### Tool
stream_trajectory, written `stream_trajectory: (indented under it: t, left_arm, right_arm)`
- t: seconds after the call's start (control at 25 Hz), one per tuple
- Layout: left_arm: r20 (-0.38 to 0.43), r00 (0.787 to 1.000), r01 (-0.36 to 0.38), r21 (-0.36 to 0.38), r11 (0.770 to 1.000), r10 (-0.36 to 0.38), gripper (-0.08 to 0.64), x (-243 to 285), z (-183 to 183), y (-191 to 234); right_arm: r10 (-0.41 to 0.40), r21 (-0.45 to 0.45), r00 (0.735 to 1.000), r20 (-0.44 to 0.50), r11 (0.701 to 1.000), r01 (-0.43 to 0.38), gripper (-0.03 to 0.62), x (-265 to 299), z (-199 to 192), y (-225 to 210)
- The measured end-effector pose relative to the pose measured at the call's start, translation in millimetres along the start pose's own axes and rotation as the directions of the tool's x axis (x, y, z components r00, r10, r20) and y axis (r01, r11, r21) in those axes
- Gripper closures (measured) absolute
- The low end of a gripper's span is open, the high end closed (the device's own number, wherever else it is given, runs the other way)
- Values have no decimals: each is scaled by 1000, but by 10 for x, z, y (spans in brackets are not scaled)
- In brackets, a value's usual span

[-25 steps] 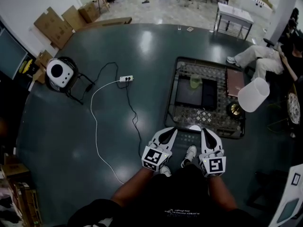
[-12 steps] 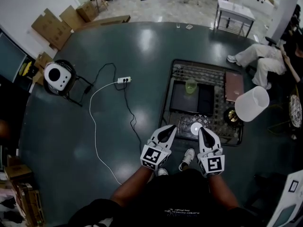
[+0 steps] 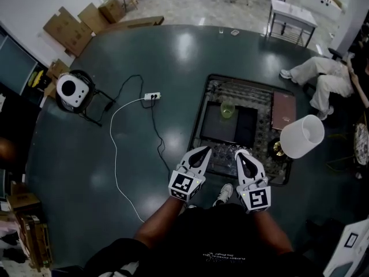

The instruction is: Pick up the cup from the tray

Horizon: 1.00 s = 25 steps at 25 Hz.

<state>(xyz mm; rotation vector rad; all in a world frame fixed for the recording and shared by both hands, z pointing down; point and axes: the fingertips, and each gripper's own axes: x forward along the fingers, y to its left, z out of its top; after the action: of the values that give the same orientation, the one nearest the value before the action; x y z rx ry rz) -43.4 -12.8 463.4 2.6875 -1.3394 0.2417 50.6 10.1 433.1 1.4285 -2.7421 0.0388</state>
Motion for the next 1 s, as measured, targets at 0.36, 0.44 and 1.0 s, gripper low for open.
stream_trajectory:
  t: [0.36,0.44,1.0]
  left_arm:
    - [-25,1000,7,16,1000,-7,551,234,-23,-196]
    - [-22,1000,21,28,999,-21,551,307,-17,-252]
    - [-38,998,41,6,999,-41,551,698,-123,116]
  right_arm:
    - [7,34,1000,2,999,-7,594,-37,77,-303]
    - [-20,30,1000,16,999,20,594,-53,51,-435]
    - [-74,57,997,10,996,73,594,316,-118,-714]
